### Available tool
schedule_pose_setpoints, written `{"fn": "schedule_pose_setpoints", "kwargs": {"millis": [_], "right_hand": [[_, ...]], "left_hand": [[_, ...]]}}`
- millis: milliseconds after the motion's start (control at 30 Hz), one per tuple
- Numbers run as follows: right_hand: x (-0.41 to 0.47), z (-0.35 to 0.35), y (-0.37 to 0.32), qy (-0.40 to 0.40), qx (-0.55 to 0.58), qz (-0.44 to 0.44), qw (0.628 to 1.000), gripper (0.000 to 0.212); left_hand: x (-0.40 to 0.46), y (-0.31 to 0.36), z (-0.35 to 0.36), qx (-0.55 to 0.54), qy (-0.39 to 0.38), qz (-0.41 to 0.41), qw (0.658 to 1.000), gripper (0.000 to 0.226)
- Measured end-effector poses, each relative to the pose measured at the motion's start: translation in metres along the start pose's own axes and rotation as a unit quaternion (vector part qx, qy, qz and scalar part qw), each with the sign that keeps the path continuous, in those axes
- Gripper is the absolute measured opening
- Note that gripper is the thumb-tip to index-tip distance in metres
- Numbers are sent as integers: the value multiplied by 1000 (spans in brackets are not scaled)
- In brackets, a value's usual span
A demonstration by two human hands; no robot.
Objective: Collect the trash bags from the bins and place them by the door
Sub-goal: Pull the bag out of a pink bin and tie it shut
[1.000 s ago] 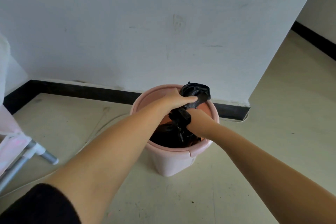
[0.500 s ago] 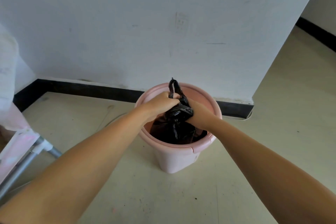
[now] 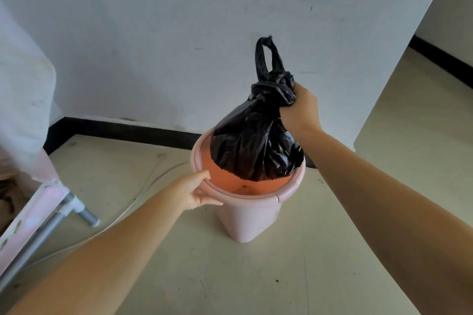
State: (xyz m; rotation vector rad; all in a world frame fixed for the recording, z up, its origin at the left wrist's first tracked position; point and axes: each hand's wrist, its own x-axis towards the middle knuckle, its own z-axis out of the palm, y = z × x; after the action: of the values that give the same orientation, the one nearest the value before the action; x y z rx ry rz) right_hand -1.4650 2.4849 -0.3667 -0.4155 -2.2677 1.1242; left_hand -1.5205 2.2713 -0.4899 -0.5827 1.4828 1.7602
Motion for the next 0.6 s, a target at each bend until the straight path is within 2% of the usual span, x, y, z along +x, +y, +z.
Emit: {"fn": "schedule_pose_setpoints", "kwargs": {"millis": [200,300,467,600], "right_hand": [[7,-52,-27,132,97,-36,986,23],[5,-76,-29,163,105,-42,980,22],[-21,-90,-9,121,25,-60,991,17],[-46,-75,36,60,-29,-2,998,17]], "left_hand": [[7,9,23,-114,37,11,993,50],[25,12,34,-138,64,48,987,52],[46,15,46,-164,88,95,978,51],[41,12,46,-210,68,108,969,51]]}}
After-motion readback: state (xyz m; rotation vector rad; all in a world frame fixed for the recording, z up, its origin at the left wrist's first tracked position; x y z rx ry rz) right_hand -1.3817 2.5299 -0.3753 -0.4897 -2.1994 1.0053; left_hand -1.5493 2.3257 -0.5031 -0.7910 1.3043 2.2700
